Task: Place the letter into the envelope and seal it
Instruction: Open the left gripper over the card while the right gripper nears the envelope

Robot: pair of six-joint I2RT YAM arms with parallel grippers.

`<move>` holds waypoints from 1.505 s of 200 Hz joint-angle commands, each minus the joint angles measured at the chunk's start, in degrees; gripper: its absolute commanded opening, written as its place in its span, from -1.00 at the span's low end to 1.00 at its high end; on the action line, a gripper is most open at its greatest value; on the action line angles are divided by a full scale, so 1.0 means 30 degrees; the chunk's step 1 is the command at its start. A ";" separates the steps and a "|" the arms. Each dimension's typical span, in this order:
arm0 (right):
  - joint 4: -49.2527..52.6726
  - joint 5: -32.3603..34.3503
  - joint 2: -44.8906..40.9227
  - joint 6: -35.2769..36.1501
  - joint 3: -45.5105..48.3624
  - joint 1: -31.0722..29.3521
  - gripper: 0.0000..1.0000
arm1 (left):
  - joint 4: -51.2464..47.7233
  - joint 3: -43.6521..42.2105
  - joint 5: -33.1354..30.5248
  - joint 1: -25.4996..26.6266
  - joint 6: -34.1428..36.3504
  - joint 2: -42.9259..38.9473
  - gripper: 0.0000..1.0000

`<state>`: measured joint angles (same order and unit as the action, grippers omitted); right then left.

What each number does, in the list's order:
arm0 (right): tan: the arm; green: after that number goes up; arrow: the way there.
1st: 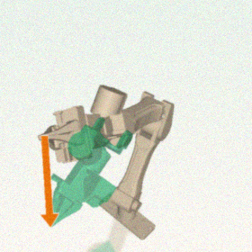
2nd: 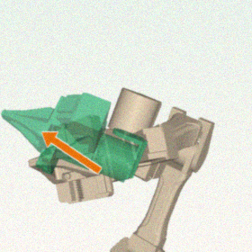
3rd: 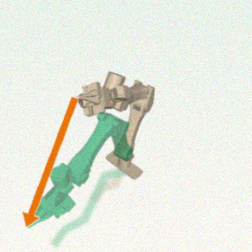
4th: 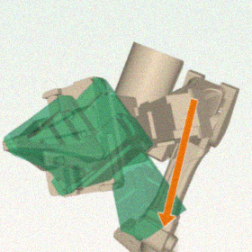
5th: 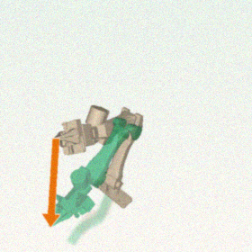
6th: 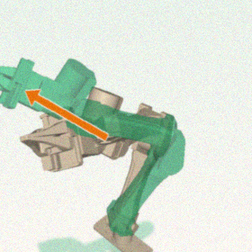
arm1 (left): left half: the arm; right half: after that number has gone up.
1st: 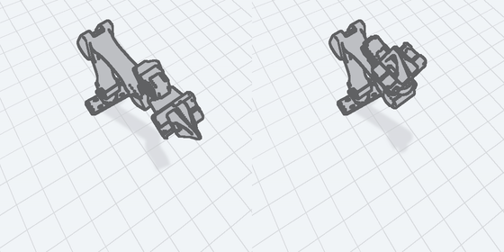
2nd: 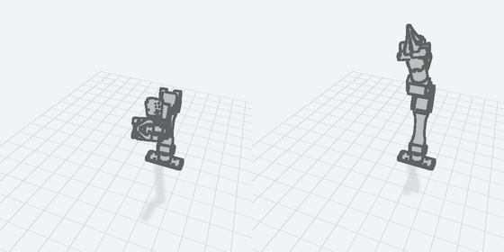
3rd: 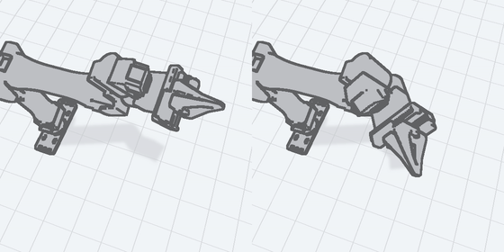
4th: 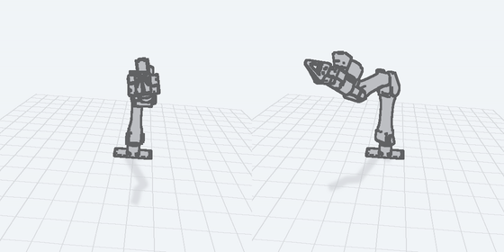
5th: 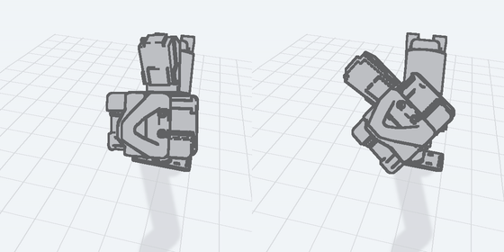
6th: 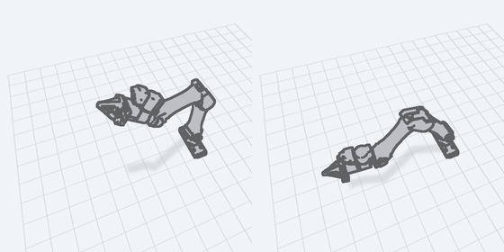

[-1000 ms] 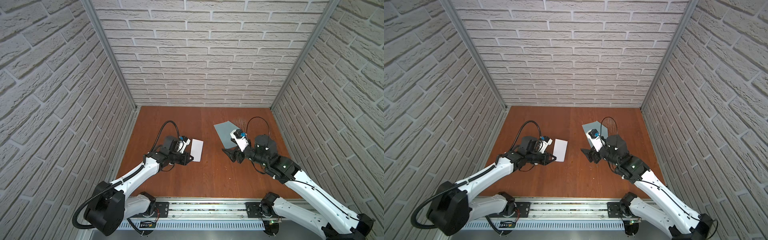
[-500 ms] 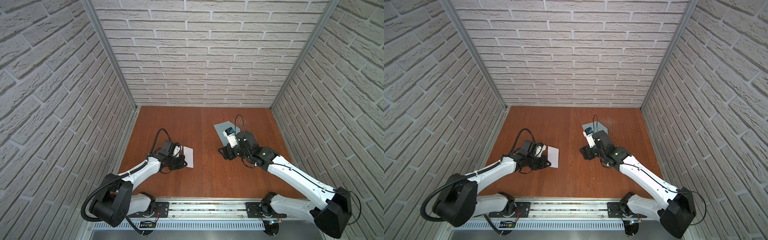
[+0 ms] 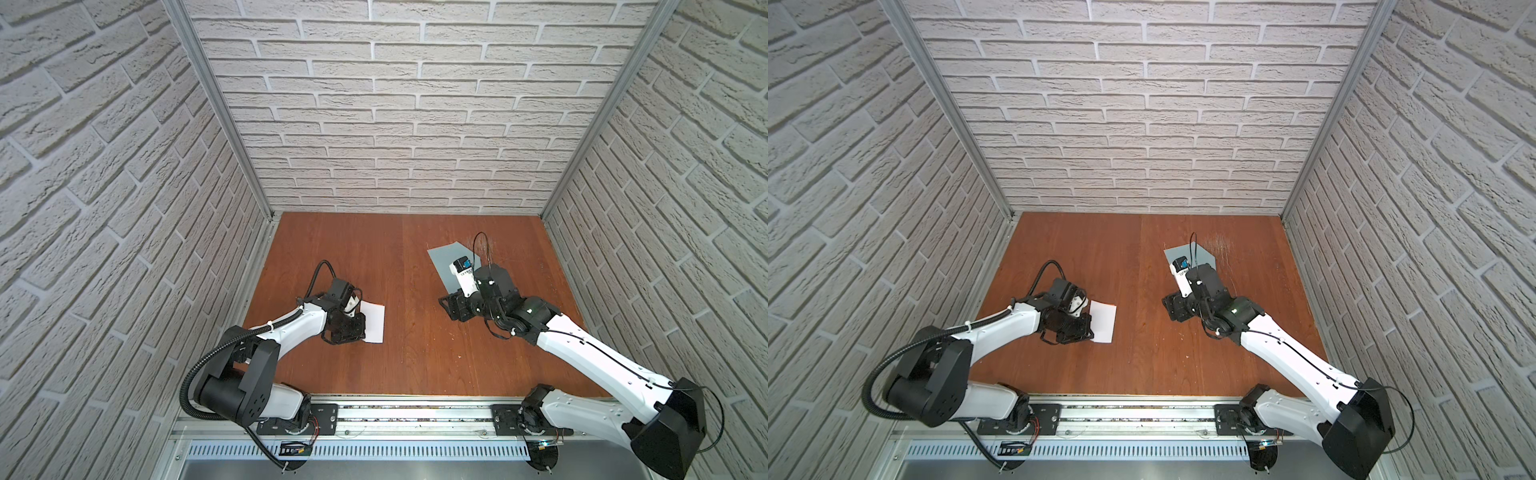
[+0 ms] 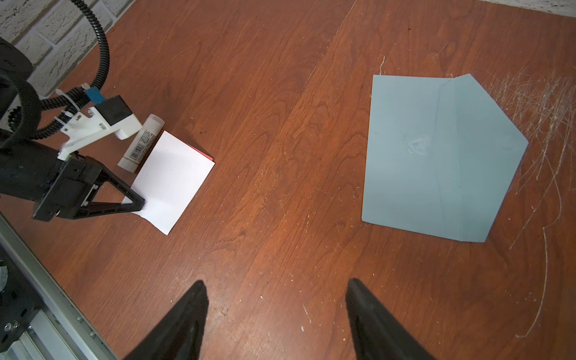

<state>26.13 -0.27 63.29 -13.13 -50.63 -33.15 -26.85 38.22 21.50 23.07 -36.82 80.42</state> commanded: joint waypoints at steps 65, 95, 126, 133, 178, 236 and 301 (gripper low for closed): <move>-0.0741 0.0441 -0.0755 -0.0031 0.0212 0.0093 0.44 | -0.1746 0.0984 -0.1273 -0.0392 0.1091 0.0014 -0.44; -0.0599 0.0616 -0.0732 0.0010 0.0040 0.0131 0.44 | -0.2315 0.1391 -0.1387 -0.0379 0.1395 -0.0568 -0.37; -0.0448 0.1541 -0.0739 -0.0157 -0.0116 0.0154 0.45 | -0.3334 0.1977 -0.1789 -0.0387 0.1992 -0.0988 -0.28; -0.0448 0.1760 -0.0803 -0.0221 -0.0115 0.0203 0.45 | -0.3615 0.2117 -0.2024 -0.0395 0.2087 -0.1139 -0.27; -0.0317 0.2579 -0.0691 -0.0800 -0.0276 0.0972 0.46 | -0.4482 0.3144 -0.3360 -0.0359 0.2600 -0.3266 -0.28; -0.0468 0.1303 0.0541 -0.2605 -0.0232 0.4684 0.49 | -0.0466 0.3129 -0.3911 -0.0102 0.2850 -0.6860 -0.40; -0.4073 -0.1340 0.3801 -0.3875 -0.0296 0.9870 0.54 | 0.6904 0.2583 -0.2554 0.1226 0.3051 -0.4776 -0.36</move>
<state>22.09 0.75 71.92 -21.71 -50.52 -8.27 -17.91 46.39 12.45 25.47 -28.53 61.82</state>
